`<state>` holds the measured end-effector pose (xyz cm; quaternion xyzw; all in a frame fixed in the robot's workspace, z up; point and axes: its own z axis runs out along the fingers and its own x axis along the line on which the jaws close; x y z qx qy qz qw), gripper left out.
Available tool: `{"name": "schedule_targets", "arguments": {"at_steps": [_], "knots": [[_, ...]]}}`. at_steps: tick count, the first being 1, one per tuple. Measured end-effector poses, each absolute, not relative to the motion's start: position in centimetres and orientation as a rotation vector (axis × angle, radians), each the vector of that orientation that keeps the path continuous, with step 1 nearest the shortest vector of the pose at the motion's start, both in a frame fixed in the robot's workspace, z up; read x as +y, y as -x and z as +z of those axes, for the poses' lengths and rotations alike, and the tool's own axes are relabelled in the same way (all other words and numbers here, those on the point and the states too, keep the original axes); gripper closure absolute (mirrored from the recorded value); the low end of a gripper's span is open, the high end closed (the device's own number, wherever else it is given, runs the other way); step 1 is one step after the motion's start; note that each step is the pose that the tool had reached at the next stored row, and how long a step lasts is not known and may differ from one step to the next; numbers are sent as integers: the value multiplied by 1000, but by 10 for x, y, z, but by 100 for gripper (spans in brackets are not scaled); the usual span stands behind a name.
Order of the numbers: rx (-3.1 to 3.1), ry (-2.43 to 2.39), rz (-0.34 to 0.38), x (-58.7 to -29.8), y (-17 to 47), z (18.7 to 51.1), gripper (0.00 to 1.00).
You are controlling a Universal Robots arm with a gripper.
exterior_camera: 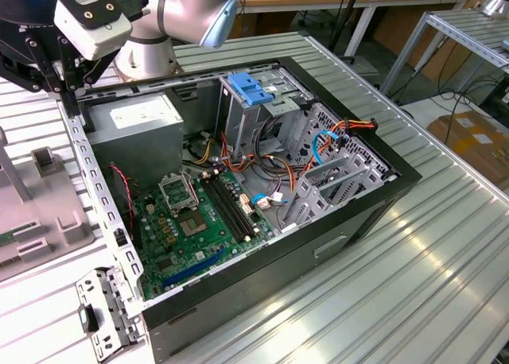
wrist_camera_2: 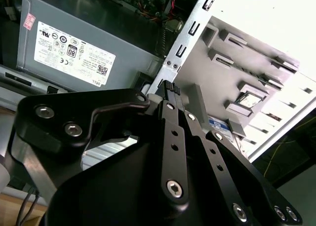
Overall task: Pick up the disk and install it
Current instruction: 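Reach for the disk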
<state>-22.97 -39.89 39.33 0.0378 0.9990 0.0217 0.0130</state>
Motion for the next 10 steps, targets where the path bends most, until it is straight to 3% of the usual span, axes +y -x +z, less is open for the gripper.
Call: {"name": "schedule_targets", "arguments": {"at_steps": [10], "knots": [[3112,-118,68,-399,235,393,89]]}}
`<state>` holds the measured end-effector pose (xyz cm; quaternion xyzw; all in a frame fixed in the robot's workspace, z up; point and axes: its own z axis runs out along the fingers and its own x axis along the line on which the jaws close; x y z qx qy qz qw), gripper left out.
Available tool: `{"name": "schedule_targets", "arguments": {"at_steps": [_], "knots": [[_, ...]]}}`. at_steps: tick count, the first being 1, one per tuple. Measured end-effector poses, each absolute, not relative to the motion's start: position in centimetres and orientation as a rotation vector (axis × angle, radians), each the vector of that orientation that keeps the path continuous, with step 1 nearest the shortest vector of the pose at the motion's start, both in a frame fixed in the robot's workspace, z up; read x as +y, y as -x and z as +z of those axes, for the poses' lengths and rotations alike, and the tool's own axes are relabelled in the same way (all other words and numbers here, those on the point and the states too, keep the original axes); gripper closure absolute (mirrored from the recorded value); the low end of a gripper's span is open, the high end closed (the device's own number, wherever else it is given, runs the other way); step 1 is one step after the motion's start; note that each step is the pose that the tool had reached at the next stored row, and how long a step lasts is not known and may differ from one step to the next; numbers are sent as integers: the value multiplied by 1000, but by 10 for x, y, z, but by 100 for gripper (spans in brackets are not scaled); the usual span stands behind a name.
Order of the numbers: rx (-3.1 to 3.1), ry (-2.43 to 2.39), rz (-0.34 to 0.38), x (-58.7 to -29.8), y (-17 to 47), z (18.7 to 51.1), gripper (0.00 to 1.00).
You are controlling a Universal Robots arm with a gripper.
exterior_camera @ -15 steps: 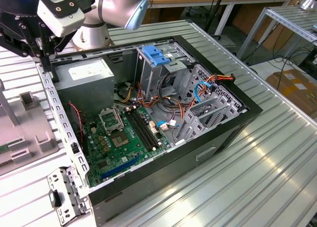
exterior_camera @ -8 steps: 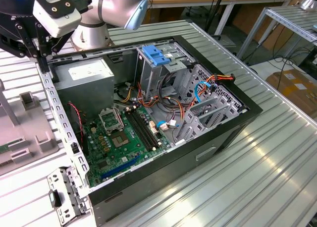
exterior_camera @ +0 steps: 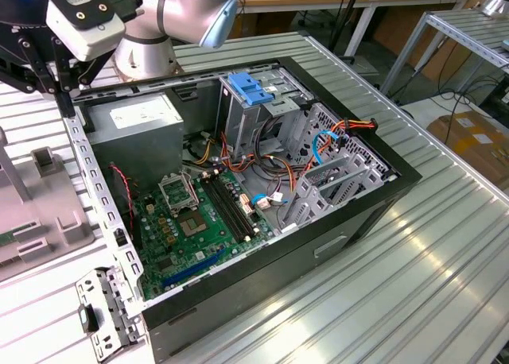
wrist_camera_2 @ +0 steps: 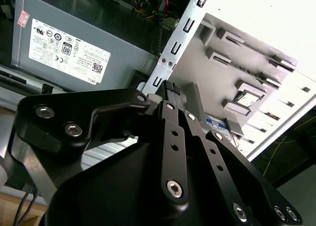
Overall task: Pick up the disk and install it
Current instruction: 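Reach for the disk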
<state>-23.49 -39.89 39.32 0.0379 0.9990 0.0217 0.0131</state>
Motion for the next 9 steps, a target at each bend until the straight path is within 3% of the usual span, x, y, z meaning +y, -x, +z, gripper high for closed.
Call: {"name": "schedule_targets", "arguments": {"at_steps": [9], "knots": [[3112,-118,68,-399,240,393,89]]}}
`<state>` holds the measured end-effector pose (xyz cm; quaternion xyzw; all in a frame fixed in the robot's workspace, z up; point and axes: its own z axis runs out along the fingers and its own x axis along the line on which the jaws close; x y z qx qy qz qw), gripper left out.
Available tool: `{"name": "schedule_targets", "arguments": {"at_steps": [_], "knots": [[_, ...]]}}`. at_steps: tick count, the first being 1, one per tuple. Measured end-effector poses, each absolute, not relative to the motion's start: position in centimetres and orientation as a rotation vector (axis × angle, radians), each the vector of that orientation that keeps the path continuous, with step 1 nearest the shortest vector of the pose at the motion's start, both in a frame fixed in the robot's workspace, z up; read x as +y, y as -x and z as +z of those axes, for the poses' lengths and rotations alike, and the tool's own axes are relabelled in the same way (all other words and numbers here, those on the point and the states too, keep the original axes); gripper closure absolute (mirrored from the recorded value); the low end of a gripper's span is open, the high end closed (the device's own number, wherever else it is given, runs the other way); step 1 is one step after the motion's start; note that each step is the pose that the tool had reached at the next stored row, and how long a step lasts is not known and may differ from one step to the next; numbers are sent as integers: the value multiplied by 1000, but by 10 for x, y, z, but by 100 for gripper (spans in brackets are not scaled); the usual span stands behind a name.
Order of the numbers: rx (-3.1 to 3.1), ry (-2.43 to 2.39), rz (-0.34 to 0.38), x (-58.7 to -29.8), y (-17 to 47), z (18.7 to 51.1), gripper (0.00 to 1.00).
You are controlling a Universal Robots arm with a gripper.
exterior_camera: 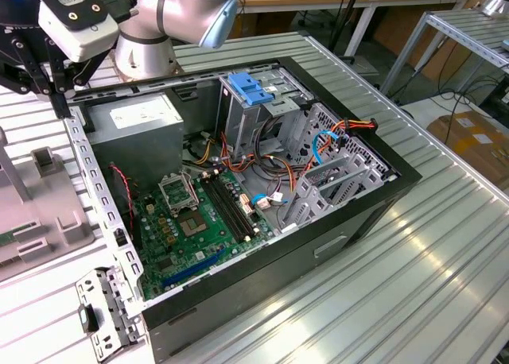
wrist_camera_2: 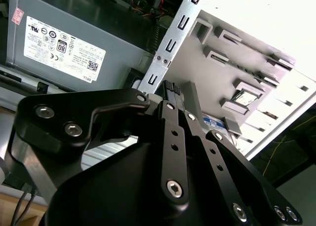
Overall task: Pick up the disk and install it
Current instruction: 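Reach for the disk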
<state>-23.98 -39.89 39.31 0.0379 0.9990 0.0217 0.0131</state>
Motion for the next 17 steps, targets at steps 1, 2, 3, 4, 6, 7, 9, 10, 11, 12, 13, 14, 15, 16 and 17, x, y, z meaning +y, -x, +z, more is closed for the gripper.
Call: {"name": "schedule_targets", "arguments": {"at_steps": [1,2,3,4,6,7,9,10,11,12,13,14,15,16,17], "knots": [[3112,-118,68,-399,240,393,89],[3112,-118,68,-399,241,393,89],[3112,-118,68,-399,242,393,89],[3112,-118,68,-399,242,393,89],[3113,-118,68,-399,243,393,89],[3113,-118,68,-399,244,393,89],[3113,-118,68,-399,245,393,89],[3112,-118,68,-399,245,393,89],[3112,-118,68,-399,246,393,89],[3112,-118,68,-399,247,393,89],[3112,-118,68,-399,247,393,89],[3112,-118,68,-399,248,393,89],[3112,-118,68,-399,248,393,89],[3113,-118,68,-399,249,393,89],[3112,-118,68,-399,249,393,89]]}}
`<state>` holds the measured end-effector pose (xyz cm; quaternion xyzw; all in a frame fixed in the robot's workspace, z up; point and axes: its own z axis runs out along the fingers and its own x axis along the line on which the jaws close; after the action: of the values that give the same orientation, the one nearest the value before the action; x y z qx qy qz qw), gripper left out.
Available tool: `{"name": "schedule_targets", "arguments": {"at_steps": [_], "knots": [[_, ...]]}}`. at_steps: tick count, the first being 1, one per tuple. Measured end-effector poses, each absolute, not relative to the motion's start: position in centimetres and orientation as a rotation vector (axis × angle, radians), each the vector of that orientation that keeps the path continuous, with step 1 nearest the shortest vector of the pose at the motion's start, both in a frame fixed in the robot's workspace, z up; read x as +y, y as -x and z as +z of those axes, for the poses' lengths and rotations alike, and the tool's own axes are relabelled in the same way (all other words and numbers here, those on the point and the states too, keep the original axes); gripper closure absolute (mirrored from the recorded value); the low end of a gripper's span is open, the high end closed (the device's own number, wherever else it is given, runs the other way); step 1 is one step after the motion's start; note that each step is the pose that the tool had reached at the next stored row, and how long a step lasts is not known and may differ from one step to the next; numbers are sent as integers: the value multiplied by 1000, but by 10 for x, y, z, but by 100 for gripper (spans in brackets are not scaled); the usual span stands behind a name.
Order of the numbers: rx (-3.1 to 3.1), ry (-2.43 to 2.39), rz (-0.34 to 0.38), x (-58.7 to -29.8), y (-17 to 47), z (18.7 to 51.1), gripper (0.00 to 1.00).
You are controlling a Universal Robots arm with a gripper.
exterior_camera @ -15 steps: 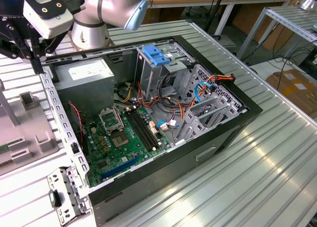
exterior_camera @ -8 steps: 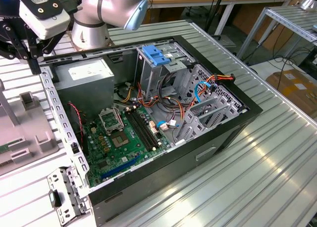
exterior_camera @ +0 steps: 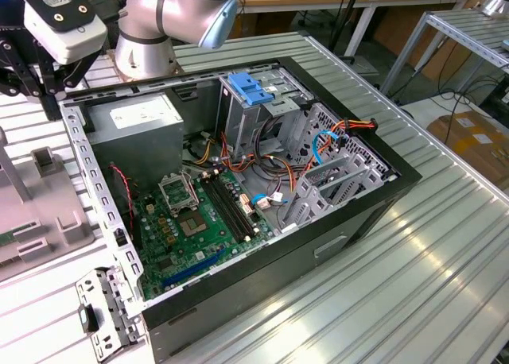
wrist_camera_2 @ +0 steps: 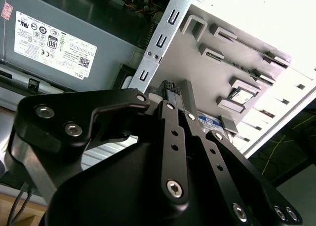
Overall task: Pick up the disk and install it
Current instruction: 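Reach for the disk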
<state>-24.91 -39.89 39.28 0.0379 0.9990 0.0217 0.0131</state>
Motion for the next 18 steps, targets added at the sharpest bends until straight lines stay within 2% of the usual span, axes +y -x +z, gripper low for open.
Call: {"name": "schedule_targets", "arguments": {"at_steps": [18], "knots": [[3112,-118,68,-399,260,392,89]]}}
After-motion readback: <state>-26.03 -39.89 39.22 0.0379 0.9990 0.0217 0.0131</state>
